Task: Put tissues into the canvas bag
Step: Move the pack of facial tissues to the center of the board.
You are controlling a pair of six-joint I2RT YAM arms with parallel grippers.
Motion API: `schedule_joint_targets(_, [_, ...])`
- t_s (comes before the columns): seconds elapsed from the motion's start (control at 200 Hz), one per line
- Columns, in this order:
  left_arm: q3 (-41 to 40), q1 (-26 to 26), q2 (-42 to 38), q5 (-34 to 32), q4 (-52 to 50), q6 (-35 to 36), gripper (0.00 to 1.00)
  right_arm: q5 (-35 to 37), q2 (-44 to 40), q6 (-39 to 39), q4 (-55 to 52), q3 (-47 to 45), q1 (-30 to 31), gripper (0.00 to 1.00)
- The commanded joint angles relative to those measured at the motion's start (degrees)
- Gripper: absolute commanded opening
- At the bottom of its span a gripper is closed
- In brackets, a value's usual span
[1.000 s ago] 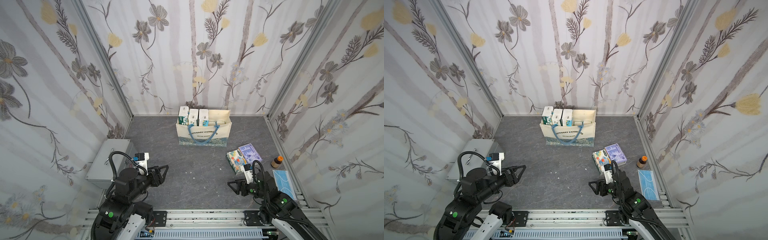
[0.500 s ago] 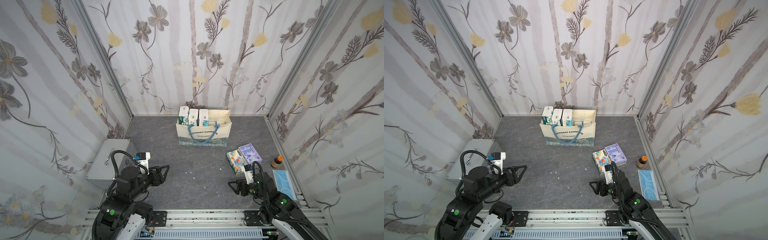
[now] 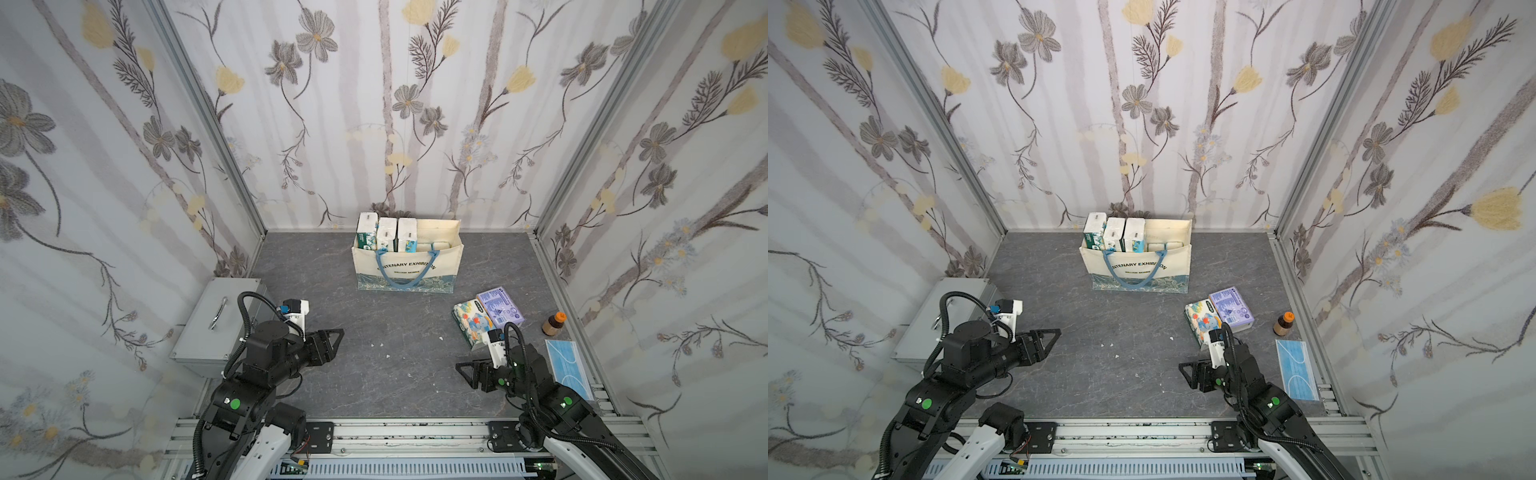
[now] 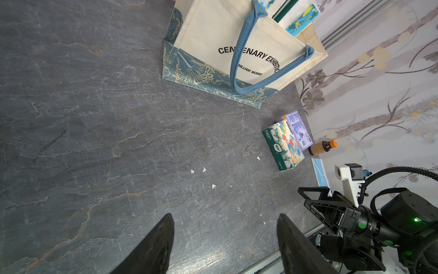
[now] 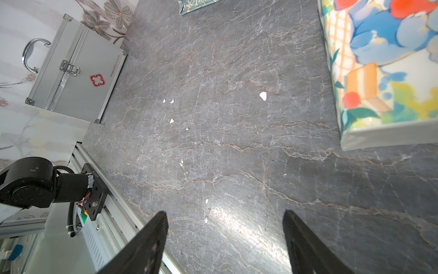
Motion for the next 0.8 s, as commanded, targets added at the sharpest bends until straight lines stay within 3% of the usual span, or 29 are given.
schedule_joint_targets(0.0, [0.2,0.2,0.2,0.2,1.4,0.3,0.71,0.8,1.1,-0.6,1.1,0.4,0.1,0.77])
schedule_joint_targets(0.285, [-0.1,0.3,-1.0,1.9,2.2,0.5,0.77,1.4,0.6,-0.5,0.8,0.4,0.3,0.78])
schedule_joint_targets(0.32, [-0.2,0.3,-1.1,1.8,2.2,0.4,0.82,1.7,0.5,-0.5,0.6,0.4,0.3,0.78])
schedule_joint_targets(0.35, [-0.2,0.3,-1.1,1.8,2.2,0.5,0.98,1.9,0.6,-0.5,0.6,0.4,0.3,0.78])
schedule_joint_targets(0.365, [-0.1,0.3,-1.0,1.9,2.2,0.4,1.00,2.0,0.6,-0.5,0.7,0.4,0.3,0.78])
schedule_joint_targets(0.59, [0.0,0.3,1.0,2.1,2.1,0.6,1.00,0.7,3.0,-0.7,1.4,0.8,0.3,0.80])
schedule_joint_targets(0.605, [0.1,0.3,1.2,2.1,2.1,0.6,1.00,0.3,3.3,-0.8,1.6,0.9,0.3,0.82])
schedule_joint_targets(0.64, [0.1,0.3,1.6,2.2,2.1,0.6,1.00,-0.7,4.2,-1.1,2.0,1.1,0.3,0.98])
schedule_joint_targets(0.794, [0.1,0.3,1.2,1.9,2.1,0.6,1.00,-1.3,6.3,-2.4,2.3,2.0,1.1,0.99])
